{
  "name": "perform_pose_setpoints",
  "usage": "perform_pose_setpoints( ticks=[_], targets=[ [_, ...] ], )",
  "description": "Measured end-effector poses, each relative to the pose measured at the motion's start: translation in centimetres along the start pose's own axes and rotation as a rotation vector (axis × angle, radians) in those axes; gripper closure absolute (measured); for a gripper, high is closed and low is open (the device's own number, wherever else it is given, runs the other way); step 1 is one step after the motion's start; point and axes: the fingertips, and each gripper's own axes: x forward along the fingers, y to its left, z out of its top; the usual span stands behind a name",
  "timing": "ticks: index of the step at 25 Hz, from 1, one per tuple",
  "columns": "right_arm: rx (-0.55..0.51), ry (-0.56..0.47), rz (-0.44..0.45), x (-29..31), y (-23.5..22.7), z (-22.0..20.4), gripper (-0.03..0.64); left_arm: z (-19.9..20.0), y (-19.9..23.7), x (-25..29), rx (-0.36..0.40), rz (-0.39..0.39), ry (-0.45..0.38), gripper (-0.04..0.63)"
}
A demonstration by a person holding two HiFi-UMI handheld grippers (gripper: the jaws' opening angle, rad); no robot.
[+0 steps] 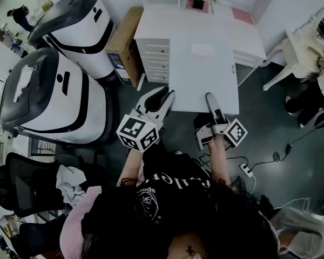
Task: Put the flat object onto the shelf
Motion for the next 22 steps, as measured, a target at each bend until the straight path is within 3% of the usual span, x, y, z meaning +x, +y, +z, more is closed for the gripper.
perform_pose_setpoints(
  ticks=[22],
  targets=[
    [0.025,-0.034,-0.033,0.3,-1.2,1.5,0.311,-0.5,0.5,1.0,0.027,-0.014,0.062,0.505]
  ],
)
